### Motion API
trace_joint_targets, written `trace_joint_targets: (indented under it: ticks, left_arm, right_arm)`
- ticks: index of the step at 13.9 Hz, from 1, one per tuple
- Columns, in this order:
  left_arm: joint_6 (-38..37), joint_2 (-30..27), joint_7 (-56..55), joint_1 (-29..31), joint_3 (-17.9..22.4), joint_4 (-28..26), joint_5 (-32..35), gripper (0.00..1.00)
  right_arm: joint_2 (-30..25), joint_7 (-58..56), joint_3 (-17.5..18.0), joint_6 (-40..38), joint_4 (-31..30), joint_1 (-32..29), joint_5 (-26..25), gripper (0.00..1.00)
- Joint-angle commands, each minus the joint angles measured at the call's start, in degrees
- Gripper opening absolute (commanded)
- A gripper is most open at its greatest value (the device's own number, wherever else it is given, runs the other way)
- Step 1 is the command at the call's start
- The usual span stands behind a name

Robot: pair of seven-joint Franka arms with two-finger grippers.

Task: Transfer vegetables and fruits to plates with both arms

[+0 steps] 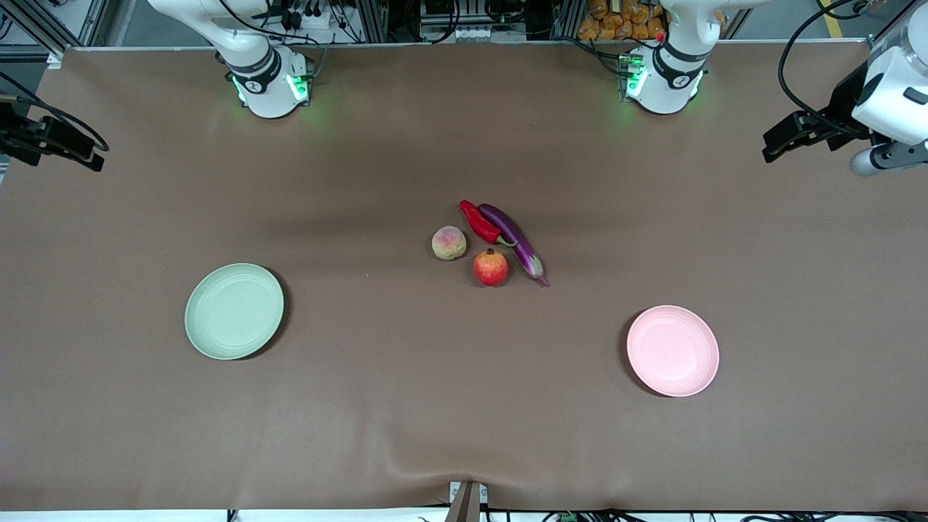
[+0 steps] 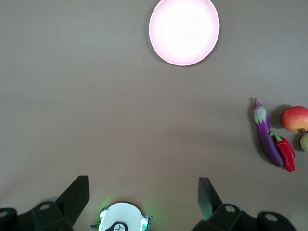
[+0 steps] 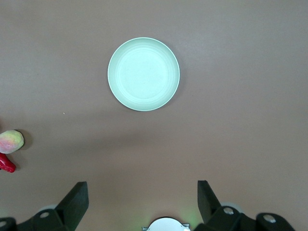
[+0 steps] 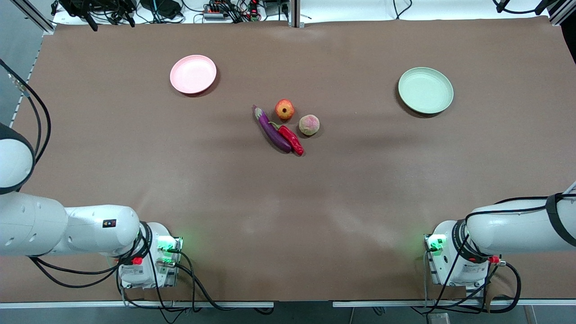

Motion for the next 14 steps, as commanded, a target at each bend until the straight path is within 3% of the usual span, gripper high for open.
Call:
trace_joint_targets:
  ticks: [1,5,8,11,13,14]
  left_arm:
    - [0.3,-0.2,-0.2,-0.4,-0.6,-1.3,0.4,1.00]
    - [12.5,2.3,-12.2,-0.6,-8.1,-9.6,0.7,1.00]
    - [17.4,11.5,-24.9,-1.9,-13.1,-9.8,0.7,1.00]
    - [26.6,20.9,-38.1,-7.0,-13.9,-9.8,0.5,1.00]
    - [32.1,25.9,-47.3,-11.0,-13.8,-9.8,0.6,0.86]
    - [35.6,28.5,-51.4,-12.6,-13.7,-9.9,0.8,0.85]
  right_arm:
    - [-0.4,0.6,0.2,-0.7,0.1,-0.2,0.7,1.00]
    - [-0.5,0.7,0.1,-0.9,0.2,-0.5,0.6,1.00]
    - [-0.5,0.6,0.1,-0.9,0.2,-0.4,0.6,1.00]
    - [-0.5,0.6,0.1,-0.9,0.3,-0.5,0.6,1.00]
    - [-0.5,0.6,0.1,-0.9,0.4,-0.5,0.5,1.00]
    - [-0.5,0.6,0.0,-0.9,0.5,-0.5,0.4,1.00]
